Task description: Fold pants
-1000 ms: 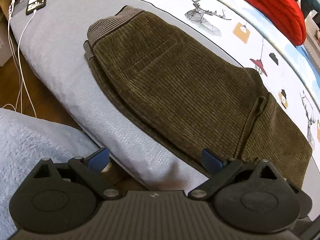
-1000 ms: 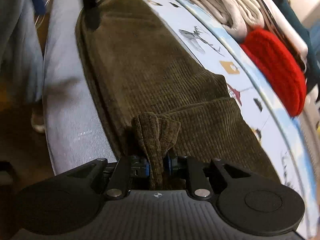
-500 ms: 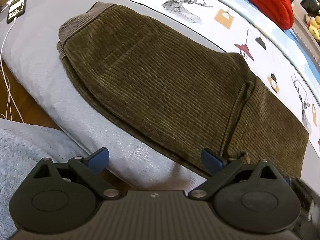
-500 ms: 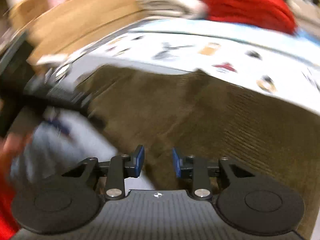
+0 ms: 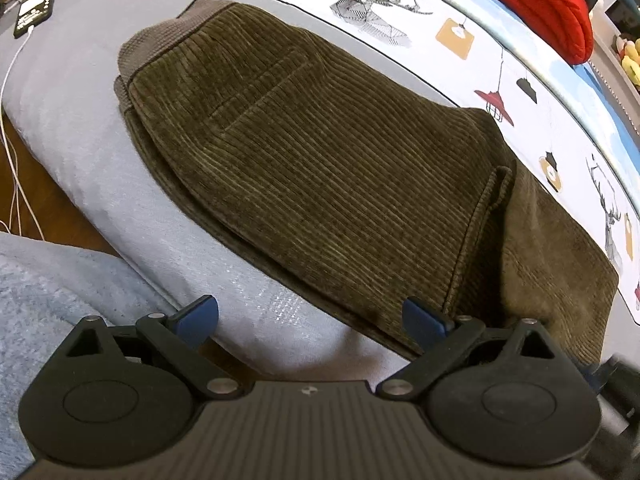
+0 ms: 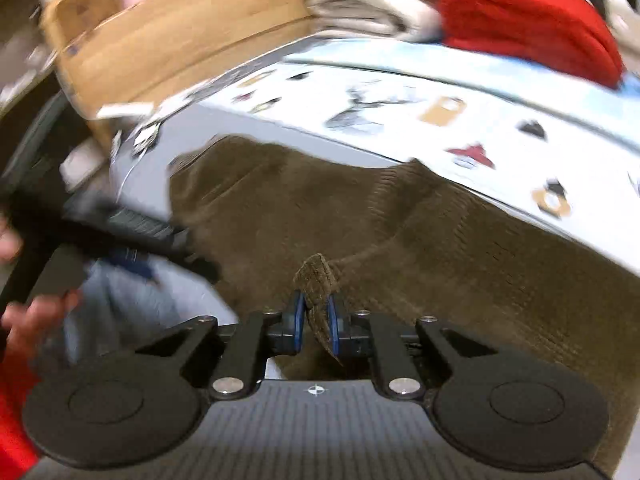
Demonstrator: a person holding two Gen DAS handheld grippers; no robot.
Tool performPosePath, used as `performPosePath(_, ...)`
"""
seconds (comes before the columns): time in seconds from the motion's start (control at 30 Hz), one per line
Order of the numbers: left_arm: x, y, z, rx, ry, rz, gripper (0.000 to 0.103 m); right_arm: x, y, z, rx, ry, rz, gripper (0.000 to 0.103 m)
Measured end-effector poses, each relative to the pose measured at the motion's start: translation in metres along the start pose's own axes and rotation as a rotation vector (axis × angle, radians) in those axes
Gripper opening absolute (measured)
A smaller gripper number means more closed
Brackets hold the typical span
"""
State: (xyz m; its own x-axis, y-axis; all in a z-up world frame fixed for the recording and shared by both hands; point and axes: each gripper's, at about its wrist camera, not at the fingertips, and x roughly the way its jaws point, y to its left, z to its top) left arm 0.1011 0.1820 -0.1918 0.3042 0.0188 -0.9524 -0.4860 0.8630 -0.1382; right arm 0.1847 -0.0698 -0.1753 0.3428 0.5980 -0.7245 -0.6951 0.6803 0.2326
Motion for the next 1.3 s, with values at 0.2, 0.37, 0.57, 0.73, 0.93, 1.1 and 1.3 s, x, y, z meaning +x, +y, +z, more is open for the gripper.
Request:
performPosePath(0.2,0.001,0.004,-0.002,-0.004,0.000,0.006,0.100,0.050,0.018,-0.038,-0.071,0.220,-0.013,0.015)
performPosePath(0.37,0.004,0.014,0.007,-0.029,-0.014,0.015,0.100,0.003,-0.010,-0.017,0.074,0.077,0.083,0.031)
performPosePath(0.57,0.009,0.021,0.021,-0.059,-0.025,0.016,0.100,-0.018,-0.075,0.030,0.135,-0.032,-0.090,0.043)
performPosePath(0.73,0.015,0.024,0.031,-0.066,-0.021,0.036,0.100,0.012,-0.041,0.011,0.005,0.136,0.050,0.047)
performPosePath(0.93,0.014,0.029,0.049,-0.043,-0.067,0.085,0.100,0.031,-0.002,-0.016,-0.115,0.129,0.003,0.015)
performPosePath(1.1,0.011,0.042,0.060,-0.088,-0.092,0.095,0.100,0.004,-0.010,-0.003,-0.099,0.051,0.031,0.006)
performPosePath(1.3,0.019,0.052,0.062,-0.140,-0.069,0.094,0.100,-0.004,0.007,-0.016,-0.211,0.118,0.090,0.006)
